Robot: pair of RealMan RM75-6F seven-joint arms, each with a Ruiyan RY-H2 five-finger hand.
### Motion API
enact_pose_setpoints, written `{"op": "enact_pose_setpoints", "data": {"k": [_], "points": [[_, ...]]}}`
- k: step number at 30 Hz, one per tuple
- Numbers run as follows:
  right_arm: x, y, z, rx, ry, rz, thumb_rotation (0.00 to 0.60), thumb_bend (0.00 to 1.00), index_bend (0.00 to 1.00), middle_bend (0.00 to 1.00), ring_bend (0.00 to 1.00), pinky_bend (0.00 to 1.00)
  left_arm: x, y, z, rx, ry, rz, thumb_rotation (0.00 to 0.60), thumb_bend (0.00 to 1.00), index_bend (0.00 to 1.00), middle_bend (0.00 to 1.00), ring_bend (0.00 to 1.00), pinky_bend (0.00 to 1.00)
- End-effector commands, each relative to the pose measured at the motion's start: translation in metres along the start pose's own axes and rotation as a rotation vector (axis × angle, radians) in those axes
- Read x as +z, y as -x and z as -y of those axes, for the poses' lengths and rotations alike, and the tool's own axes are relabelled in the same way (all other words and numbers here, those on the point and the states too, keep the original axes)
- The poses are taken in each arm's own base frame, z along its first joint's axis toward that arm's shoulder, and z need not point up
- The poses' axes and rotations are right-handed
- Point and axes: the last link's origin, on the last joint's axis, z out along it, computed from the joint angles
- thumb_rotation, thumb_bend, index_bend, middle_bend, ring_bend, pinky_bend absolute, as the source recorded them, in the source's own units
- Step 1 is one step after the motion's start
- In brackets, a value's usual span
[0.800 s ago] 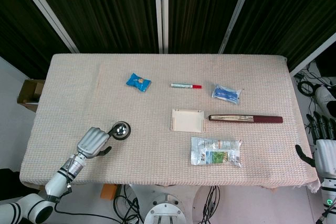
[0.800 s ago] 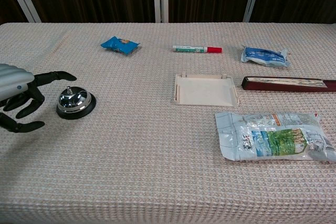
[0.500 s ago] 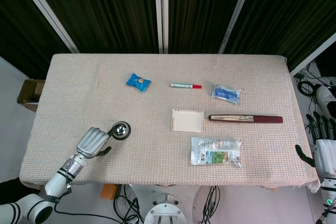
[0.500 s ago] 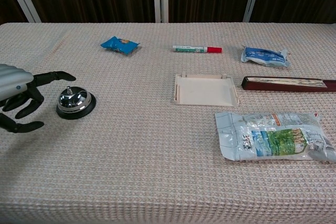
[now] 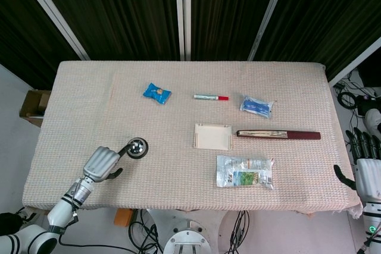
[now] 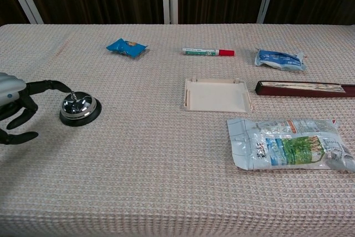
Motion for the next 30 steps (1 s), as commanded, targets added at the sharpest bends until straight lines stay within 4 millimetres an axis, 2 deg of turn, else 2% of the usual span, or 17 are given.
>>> {"op": "enact_pose_setpoints", "data": {"k": [1,16,26,30], "points": [[0.000,0.000,0.000,-0.002,0.002,0.000,0.600,0.18,0.00,0.00,0.00,0.00,0.002,0.000,-0.001,-0.002,0.006,-0.004,0.600,0.31,0.13,0.74,0.77,0.65],[0.002,0.004,0.000,-0.006,0.005,0.016,0.600,0.18,0.00,0.00,0.00,0.00,0.003,0.006,0.002,0.002,-0.003,0.036,0.600,0.31,0.13,0.74,0.77,0.65],[0.002,0.000,-0.001,-0.004,0.004,0.005,0.600,0.18,0.00,0.00,0.00,0.00,0.004,-0.005,0.000,-0.005,0.002,-0.033,0.600,0.31,0.13,0.74,0.77,0.65],[0.002,0.002,-0.001,-0.003,0.004,0.009,0.600,0.18,0.00,0.00,0.00,0.00,0.003,0.000,0.001,0.005,0.000,0.000,0.600,0.31,0.13,0.74,0.77,0.65]]}}
